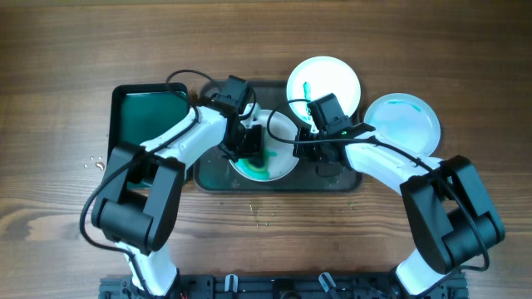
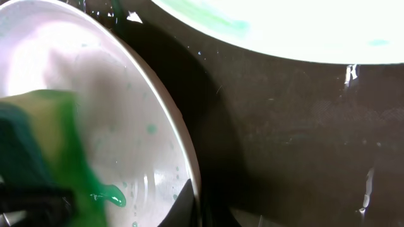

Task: Clean dirty plates on tray and stack at the side
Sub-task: 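Scrub the held plate with the sponge in the left gripper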

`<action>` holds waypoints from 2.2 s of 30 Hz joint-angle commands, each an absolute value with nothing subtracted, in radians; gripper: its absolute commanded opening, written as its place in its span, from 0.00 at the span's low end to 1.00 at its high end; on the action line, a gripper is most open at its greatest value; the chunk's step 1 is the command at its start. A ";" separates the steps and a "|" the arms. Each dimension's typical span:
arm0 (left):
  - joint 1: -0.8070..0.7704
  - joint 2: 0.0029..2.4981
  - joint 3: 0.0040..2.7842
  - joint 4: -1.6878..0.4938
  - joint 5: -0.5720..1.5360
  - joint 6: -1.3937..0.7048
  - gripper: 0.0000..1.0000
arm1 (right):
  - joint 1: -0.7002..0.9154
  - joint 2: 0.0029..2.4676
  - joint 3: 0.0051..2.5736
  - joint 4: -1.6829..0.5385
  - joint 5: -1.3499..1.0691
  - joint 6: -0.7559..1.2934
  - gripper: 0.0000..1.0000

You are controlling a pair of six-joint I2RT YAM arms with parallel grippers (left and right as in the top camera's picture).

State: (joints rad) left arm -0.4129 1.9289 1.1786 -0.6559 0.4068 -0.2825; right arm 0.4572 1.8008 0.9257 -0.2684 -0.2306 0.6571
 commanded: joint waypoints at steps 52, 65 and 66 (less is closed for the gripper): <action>-0.381 1.976 1.225 -0.826 -0.104 -0.522 0.04 | 0.467 1.824 0.942 -0.262 -0.270 0.632 0.04; -0.385 1.976 1.225 -0.809 0.613 -0.031 0.04 | 0.467 1.823 0.942 -0.255 -0.289 0.629 0.04; -0.385 1.976 1.225 -0.796 0.611 -0.034 0.04 | 0.467 1.823 0.942 -0.256 -0.289 0.629 0.04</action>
State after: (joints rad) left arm -0.3733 1.9560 1.2400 -0.8272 0.4465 -0.1207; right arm 0.4706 1.8103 0.9321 -0.2565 -0.2874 0.6262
